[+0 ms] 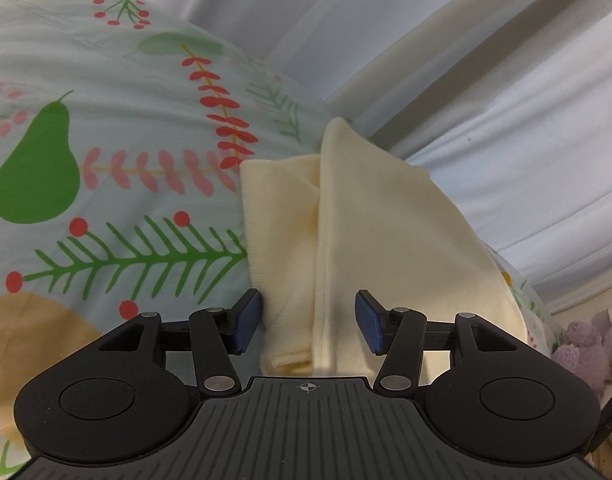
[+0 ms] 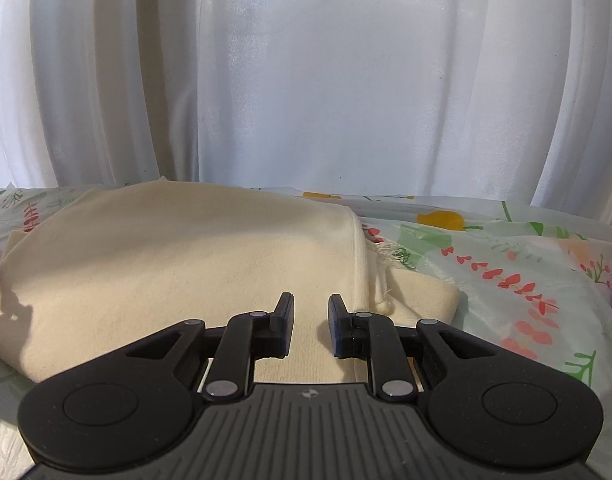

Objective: Fold small clothes

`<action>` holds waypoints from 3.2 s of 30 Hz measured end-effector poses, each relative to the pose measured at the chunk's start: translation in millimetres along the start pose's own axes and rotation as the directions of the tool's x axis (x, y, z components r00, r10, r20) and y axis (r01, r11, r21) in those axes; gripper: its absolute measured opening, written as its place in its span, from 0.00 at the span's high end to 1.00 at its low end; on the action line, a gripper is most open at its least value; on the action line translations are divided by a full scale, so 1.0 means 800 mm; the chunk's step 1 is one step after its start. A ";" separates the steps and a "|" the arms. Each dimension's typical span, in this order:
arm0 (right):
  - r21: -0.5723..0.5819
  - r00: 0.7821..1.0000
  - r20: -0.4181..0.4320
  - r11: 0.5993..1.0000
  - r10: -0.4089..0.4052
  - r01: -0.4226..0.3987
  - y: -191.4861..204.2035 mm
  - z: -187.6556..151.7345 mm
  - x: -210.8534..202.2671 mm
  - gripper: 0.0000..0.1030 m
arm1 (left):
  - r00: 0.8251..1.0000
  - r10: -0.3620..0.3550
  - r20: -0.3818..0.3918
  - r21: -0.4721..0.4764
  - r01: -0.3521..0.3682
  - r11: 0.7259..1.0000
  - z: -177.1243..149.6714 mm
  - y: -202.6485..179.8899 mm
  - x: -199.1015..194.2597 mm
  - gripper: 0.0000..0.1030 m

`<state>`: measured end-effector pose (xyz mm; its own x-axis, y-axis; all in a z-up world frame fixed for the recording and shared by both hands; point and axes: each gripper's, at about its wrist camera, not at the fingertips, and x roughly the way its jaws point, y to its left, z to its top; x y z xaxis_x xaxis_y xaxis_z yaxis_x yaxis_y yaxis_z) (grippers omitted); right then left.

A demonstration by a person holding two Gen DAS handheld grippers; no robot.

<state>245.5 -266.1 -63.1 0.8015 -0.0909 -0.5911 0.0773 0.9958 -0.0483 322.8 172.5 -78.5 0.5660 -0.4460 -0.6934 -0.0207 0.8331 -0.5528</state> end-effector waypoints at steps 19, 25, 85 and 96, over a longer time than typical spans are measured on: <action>0.108 0.994 -0.050 0.990 0.095 -0.089 0.028 -0.033 -0.022 0.94 | 0.998 -0.054 -0.024 -0.063 0.053 0.997 0.013 0.017 0.010 0.73; 0.105 0.998 -0.033 0.993 0.050 -0.047 0.022 -0.034 -0.032 0.94 | 0.997 -0.070 0.023 -0.024 0.070 0.997 0.014 -0.004 -0.008 0.81; 0.475 0.752 -0.087 0.691 0.653 -0.545 0.077 0.059 0.111 0.52 | 0.996 0.085 -0.016 0.079 -0.083 0.993 -0.012 -0.084 0.041 0.61; 0.306 0.829 -0.048 0.799 0.557 -0.518 0.096 0.075 0.078 0.88 | 0.995 0.095 0.020 0.125 -0.097 0.987 -0.001 -0.103 0.039 0.63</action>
<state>336.7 -195.6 -55.5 0.6792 0.4793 -0.5557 -0.1726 0.8403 0.5139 341.7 89.5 -55.0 0.5777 -0.3579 -0.7336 0.0277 0.9068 -0.4206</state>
